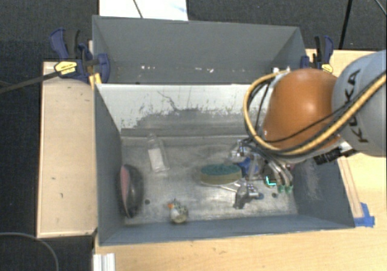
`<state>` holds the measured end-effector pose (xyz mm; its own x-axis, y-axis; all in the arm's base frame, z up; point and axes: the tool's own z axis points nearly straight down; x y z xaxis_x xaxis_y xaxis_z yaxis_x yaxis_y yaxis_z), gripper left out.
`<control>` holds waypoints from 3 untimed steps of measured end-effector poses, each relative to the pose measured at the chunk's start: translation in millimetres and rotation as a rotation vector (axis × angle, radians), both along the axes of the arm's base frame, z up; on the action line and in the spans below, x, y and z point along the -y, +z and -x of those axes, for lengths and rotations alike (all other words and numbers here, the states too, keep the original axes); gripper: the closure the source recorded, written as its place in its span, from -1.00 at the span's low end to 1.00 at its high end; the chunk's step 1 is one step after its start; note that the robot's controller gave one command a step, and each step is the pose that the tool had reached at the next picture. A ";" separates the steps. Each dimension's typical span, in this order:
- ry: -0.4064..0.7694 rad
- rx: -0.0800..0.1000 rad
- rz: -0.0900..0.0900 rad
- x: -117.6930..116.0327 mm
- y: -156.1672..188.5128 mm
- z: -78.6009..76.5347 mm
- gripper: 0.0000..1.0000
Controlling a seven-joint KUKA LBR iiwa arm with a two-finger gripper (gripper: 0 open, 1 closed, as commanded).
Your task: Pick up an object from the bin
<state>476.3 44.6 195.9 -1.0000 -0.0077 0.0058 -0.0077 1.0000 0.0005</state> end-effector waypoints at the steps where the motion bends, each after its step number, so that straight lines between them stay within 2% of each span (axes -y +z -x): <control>1: -0.066 0.012 -0.001 20.6 -125.7 -58.3 -1.00; 2: -0.068 0.021 -0.001 20.4 -120.0 -60.5 1.00; 3: -0.124 0.016 -0.001 26.6 51.7 -63.0 1.00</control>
Offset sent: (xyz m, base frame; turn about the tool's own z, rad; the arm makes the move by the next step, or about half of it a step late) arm 0.0555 -0.0205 -0.1259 0.0722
